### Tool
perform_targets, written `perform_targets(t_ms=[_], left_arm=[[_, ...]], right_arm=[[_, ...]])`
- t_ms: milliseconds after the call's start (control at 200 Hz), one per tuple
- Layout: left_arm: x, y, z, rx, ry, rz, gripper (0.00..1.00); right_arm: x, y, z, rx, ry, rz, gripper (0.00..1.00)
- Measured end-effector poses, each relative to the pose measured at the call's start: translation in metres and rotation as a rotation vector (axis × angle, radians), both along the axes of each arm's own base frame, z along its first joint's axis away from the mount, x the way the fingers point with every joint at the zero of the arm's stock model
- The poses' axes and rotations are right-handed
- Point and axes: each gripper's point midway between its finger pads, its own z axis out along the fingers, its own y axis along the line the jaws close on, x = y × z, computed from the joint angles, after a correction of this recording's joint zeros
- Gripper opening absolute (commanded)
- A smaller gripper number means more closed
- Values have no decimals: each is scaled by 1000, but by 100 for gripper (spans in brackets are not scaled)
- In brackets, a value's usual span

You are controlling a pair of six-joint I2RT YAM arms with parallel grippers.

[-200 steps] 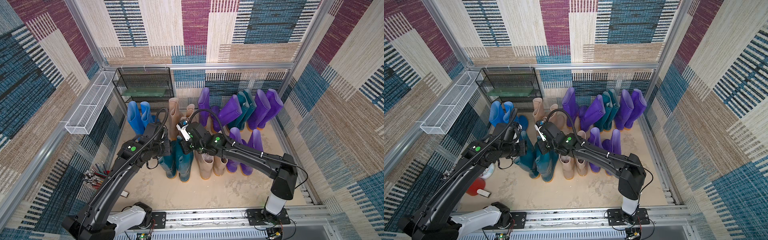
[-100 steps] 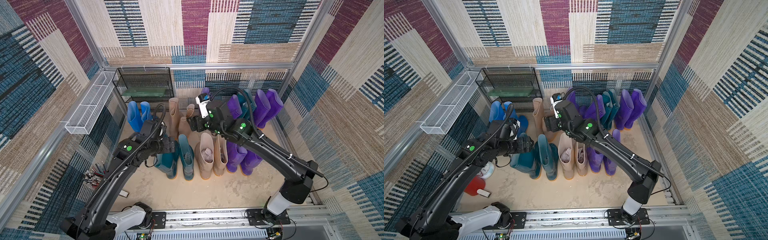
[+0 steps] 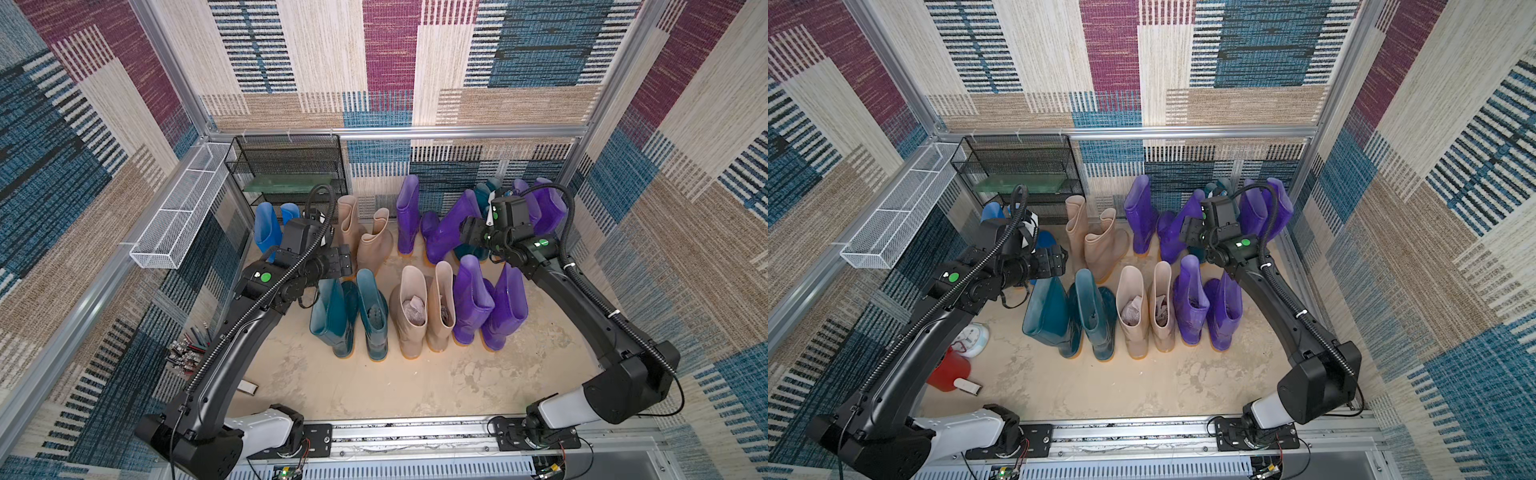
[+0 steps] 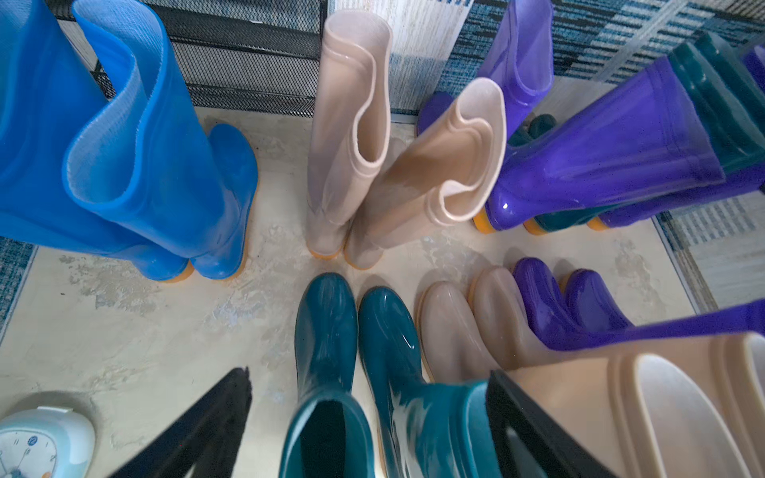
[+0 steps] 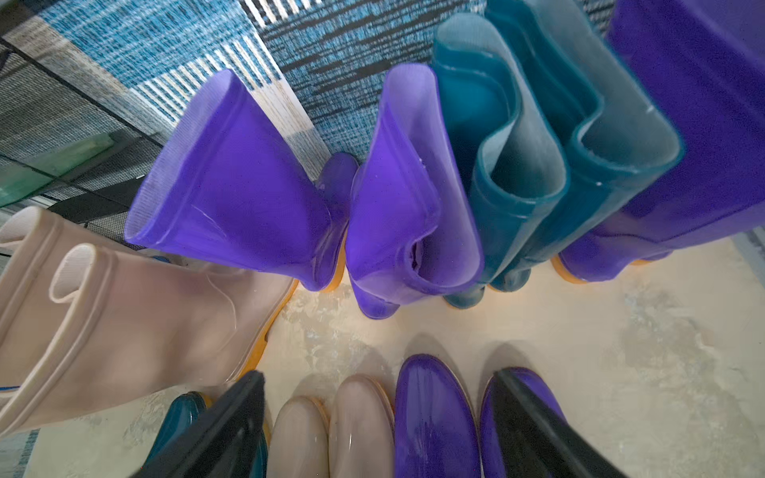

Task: Match and arrange rain boots in pairs
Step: Adjust the rain boot at the center of the board.

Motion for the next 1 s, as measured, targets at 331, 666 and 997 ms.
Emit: perform_targets(t_ms=[331,666,997], left_arm=[[27,19,-27,-64,-4,22,89],[34,20,-27,-107,-25,1,88],[41,15,-30,-118,-12,-14,85]], right_arm=[[59,2,-46,139,119,22,53],[81,41,-34,80,80,104,0],[114,49,-15,-198,22,124,0]])
